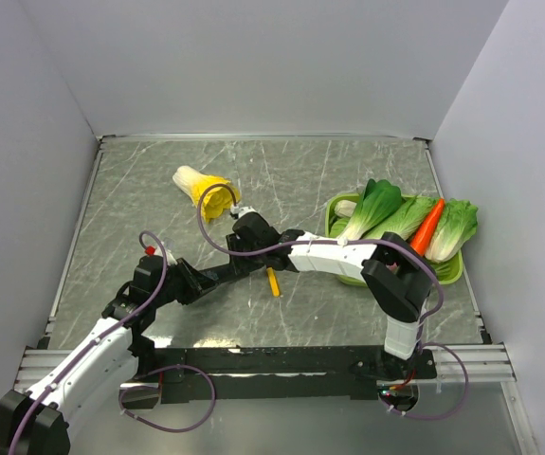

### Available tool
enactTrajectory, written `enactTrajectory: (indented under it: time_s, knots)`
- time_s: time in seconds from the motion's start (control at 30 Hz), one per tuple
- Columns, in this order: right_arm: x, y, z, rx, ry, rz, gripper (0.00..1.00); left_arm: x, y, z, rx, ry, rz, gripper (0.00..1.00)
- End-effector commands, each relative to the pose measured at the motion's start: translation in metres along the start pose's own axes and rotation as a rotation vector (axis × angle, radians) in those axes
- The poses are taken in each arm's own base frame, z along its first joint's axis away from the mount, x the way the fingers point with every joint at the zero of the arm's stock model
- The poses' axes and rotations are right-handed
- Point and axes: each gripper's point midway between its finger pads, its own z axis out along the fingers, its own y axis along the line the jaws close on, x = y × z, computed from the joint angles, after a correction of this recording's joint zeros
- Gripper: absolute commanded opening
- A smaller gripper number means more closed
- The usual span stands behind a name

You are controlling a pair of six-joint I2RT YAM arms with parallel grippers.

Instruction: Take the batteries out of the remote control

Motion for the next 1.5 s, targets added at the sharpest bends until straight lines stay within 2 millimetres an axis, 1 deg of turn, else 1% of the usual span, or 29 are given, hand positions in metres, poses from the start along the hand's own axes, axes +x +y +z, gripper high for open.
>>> enactTrajectory:
  time_s: [0.0,0.1,0.13,0.17,0.2,0.23,0.27,0.4,0.43,0.47,0.5,0.53,0.57,0.6,0.63,0.67,0.7,0.77,0.83,1.0,1.07,1.13,1.3,1.47]
  knots:
    - [-0.009,0.022,0.002,-0.054,-0.031,0.006,0.43,0.008,0.020,-0.001,-0.078,0.024,0.002,0.01]
    - [-0.004,0.018,0.007,-0.025,-0.022,-0.008,0.42,0.008,0.019,-0.001,-0.076,0.024,0.002,0.01]
    - [0.000,0.015,0.008,-0.008,-0.006,-0.015,0.41,0.008,0.019,-0.001,-0.075,0.026,0.002,0.01]
    - [0.006,0.016,0.009,-0.006,0.010,-0.026,0.40,0.008,0.019,-0.001,-0.075,0.026,0.001,0.01]
    - [0.009,0.006,0.012,0.057,0.004,-0.035,0.40,0.007,0.018,-0.002,-0.075,0.024,0.001,0.01]
    - [0.010,0.005,0.012,0.080,0.007,-0.051,0.40,0.008,0.019,-0.002,-0.077,0.025,0.002,0.01]
    - [0.016,0.000,0.012,0.112,0.029,-0.065,0.39,0.008,0.019,-0.002,-0.076,0.026,0.002,0.01]
    - [0.031,-0.002,0.019,0.136,0.072,-0.095,0.36,0.008,0.018,-0.002,-0.074,0.023,0.002,0.01]
    - [0.030,-0.005,0.019,0.162,0.069,-0.099,0.35,0.007,0.018,-0.002,-0.074,0.021,0.000,0.01]
    - [0.037,-0.012,0.020,0.196,0.097,-0.108,0.35,0.007,0.018,-0.002,-0.076,0.022,0.000,0.01]
    - [0.034,-0.011,0.020,0.217,0.089,-0.122,0.34,0.007,0.018,-0.002,-0.074,0.021,-0.002,0.01]
    - [0.035,-0.013,0.020,0.235,0.097,-0.131,0.34,0.008,0.018,-0.002,-0.075,0.023,-0.001,0.01]
    - [0.042,-0.020,0.019,0.270,0.128,-0.149,0.34,0.008,0.018,-0.002,-0.072,0.022,-0.001,0.01]
    - [0.039,-0.017,0.019,0.282,0.124,-0.164,0.33,0.008,0.018,-0.003,-0.073,0.022,0.000,0.01]
    - [0.036,-0.021,0.018,0.317,0.115,-0.175,0.33,0.007,0.017,-0.003,-0.073,0.021,-0.001,0.01]
    - [0.040,-0.024,0.019,0.339,0.130,-0.190,0.33,0.007,0.018,-0.003,-0.076,0.019,-0.001,0.01]
    - [0.040,-0.022,0.017,0.353,0.137,-0.208,0.33,0.006,0.017,-0.003,-0.075,0.017,-0.001,0.01]
    - [0.039,-0.026,0.015,0.402,0.126,-0.235,0.33,0.006,0.018,-0.003,-0.078,0.016,-0.001,0.01]
    - [0.038,-0.020,0.012,0.416,0.124,-0.263,0.32,0.006,0.018,-0.002,-0.080,0.016,-0.002,0.01]
    - [0.030,-0.013,0.010,0.446,0.088,-0.292,0.31,0.006,0.019,-0.003,-0.081,0.016,-0.004,0.01]
    - [0.030,-0.014,0.008,0.466,0.088,-0.304,0.31,0.006,0.019,-0.003,-0.082,0.015,-0.005,0.01]
    - [0.025,-0.014,0.007,0.487,0.071,-0.316,0.31,0.006,0.018,-0.003,-0.080,0.014,-0.003,0.01]
    - [0.022,-0.004,0.004,0.481,0.047,-0.345,0.28,0.006,0.019,-0.002,-0.083,0.018,-0.003,0.01]
    - [0.022,0.000,0.005,0.481,0.044,-0.362,0.27,0.006,0.019,-0.003,-0.084,0.016,-0.004,0.01]
